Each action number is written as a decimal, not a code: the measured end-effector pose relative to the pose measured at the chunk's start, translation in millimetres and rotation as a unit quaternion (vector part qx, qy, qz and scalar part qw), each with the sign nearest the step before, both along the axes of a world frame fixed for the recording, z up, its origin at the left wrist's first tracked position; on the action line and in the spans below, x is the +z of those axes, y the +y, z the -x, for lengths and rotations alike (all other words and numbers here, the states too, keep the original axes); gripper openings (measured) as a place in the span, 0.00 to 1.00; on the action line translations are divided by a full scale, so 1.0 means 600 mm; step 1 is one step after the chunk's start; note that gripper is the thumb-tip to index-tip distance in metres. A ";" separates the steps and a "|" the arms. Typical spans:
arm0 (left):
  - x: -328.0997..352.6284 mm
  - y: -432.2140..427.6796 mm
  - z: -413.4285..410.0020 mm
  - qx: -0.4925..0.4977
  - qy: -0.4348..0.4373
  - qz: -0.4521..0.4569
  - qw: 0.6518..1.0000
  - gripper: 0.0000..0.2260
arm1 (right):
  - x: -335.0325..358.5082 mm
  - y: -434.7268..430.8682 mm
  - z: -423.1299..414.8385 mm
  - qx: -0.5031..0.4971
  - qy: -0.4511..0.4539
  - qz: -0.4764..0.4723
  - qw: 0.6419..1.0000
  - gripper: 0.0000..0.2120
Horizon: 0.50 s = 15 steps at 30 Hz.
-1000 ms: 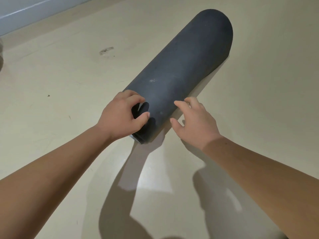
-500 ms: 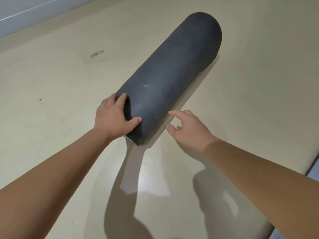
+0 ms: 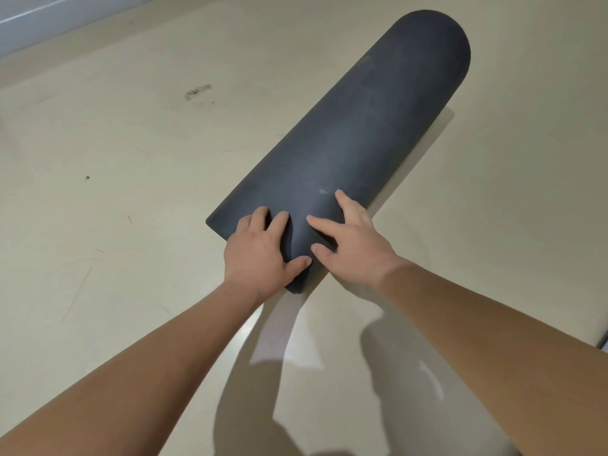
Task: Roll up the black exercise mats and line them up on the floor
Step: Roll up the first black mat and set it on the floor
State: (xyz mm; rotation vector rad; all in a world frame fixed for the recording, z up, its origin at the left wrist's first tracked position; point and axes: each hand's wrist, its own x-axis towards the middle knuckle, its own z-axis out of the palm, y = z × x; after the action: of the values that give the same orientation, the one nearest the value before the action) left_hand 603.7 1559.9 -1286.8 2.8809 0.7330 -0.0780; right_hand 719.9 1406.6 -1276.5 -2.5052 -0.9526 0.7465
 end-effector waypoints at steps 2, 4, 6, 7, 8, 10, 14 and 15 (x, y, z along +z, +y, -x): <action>-0.013 -0.011 0.002 0.012 0.003 0.017 1.000 0.36 | -0.006 0.005 0.002 0.025 -0.027 0.048 0.998 0.27; -0.020 -0.010 -0.002 0.027 0.000 0.046 0.999 0.36 | -0.009 0.013 0.000 0.034 -0.046 0.083 0.995 0.28; -0.025 -0.007 -0.005 0.030 0.005 0.068 0.997 0.37 | -0.008 0.020 0.001 0.037 -0.059 0.105 0.992 0.28; -0.025 -0.007 -0.004 0.026 0.015 0.073 0.997 0.37 | -0.006 0.022 0.005 0.036 -0.057 0.111 0.992 0.28; -0.022 -0.007 -0.001 0.023 0.023 0.076 0.997 0.38 | -0.003 0.024 0.009 0.037 -0.054 0.113 0.991 0.28; -0.012 -0.002 0.002 0.020 0.027 0.069 0.997 0.38 | 0.002 0.026 0.009 0.042 -0.059 0.108 0.991 0.28; 0.016 0.027 0.000 -0.027 -0.003 -0.001 1.000 0.31 | 0.024 0.025 -0.007 0.036 -0.083 0.070 0.993 0.25; 0.019 0.033 0.004 -0.036 -0.022 -0.001 0.999 0.27 | 0.028 0.025 -0.006 0.039 -0.098 0.059 0.993 0.23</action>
State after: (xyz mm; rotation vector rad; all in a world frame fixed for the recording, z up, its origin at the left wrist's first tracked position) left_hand 601.5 1579.7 -1275.3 2.8997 0.6226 -0.0219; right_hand 723.7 1421.7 -1259.9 -2.6971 -1.1086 0.6046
